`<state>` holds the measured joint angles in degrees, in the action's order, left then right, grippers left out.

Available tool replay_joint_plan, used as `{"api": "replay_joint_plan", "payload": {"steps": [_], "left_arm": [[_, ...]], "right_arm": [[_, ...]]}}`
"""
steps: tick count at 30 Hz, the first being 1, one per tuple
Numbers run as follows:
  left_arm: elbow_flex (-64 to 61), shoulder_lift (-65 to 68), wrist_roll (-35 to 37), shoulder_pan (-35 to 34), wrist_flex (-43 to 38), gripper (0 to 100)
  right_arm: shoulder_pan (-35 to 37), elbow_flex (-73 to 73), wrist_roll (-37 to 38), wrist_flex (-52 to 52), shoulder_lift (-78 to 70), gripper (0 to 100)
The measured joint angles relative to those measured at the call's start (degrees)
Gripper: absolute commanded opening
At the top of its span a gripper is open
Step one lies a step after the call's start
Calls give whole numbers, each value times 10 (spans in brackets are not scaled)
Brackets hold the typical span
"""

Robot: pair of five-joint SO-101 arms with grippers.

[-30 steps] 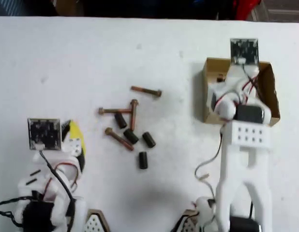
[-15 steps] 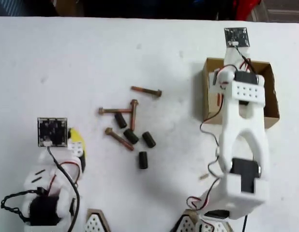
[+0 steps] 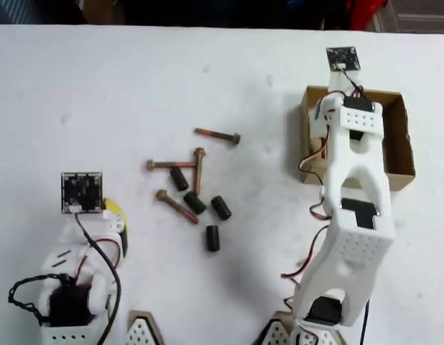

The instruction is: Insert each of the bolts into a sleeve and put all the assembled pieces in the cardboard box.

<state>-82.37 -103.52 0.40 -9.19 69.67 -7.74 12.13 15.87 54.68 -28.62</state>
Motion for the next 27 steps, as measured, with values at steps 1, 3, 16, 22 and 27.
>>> {"api": "replay_joint_plan", "payload": {"steps": [1, 3, 16, 22, 27], "left_arm": [[-2, 0, 0, 0, 0, 21], [-3, 0, 0, 0, 0, 21], [-3, 0, 0, 0, 0, 22], [-3, 0, 0, 0, 0, 22], [-3, 0, 0, 0, 0, 22]], "right_arm": [[1, 1, 1, 0, -4, 111], [2, 3, 2, 0, -13, 157], [1, 10, 3, 29, -6, 162], [1, 10, 3, 80, 71, 162], [7, 10, 3, 135, 150, 162]]}}
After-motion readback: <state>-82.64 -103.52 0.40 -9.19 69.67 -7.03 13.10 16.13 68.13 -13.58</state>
